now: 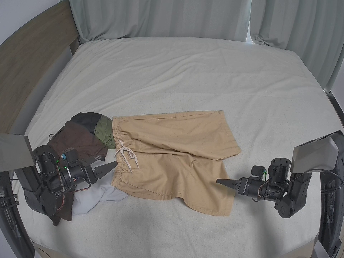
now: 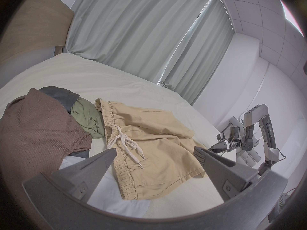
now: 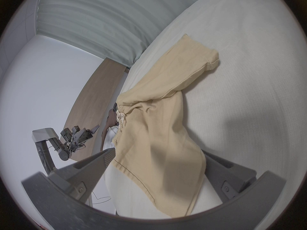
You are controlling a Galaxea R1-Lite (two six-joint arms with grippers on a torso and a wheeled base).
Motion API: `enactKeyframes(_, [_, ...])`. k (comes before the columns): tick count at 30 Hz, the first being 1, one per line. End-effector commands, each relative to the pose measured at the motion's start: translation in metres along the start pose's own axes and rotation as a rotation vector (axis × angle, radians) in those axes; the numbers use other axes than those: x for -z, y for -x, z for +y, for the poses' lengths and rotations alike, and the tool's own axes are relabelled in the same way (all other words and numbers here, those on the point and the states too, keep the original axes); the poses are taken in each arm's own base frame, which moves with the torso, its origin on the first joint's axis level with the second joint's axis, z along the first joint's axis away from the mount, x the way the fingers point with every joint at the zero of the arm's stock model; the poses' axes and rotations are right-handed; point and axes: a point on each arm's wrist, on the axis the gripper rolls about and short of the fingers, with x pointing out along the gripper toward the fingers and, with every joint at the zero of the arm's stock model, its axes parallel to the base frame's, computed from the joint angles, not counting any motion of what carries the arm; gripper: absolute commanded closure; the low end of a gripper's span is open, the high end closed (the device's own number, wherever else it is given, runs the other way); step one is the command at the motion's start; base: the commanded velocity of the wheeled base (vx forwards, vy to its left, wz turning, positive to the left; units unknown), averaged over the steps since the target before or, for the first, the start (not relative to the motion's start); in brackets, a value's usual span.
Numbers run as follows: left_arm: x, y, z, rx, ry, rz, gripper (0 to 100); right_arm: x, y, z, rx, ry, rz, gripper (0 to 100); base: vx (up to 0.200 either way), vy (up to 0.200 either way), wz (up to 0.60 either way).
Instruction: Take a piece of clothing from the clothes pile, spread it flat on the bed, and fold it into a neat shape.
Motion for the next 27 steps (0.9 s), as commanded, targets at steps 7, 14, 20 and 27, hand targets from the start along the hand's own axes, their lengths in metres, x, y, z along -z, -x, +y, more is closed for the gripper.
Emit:
enactKeyframes(7, [0.000,-0.001,0.001,-0.001,0.000,-0.001,0,-0.029,0.008,0.026,-0.063,0.015,-0.090,0,0.000,0.000,0.00])
enactKeyframes(14, [0.000,-0.001,0.001,-0.001,-0.001,-0.002,0,-0.048,0.022,0.056,-0.129,0.017,-0.151,0,0.000,0.000,0.00])
enactKeyframes(20, [0.000,0.000,0.001,0.001,0.000,0.000,0,-0.035,0.017,0.045,-0.098,-0.015,-0.107,0,0.000,0.000,0.00])
enactKeyframes(27, [-0.001,0.000,0.001,0.001,-0.002,-0.003,0,-0.018,0.013,0.036,-0.068,0.010,-0.050,0,0.000,0.000,0.00])
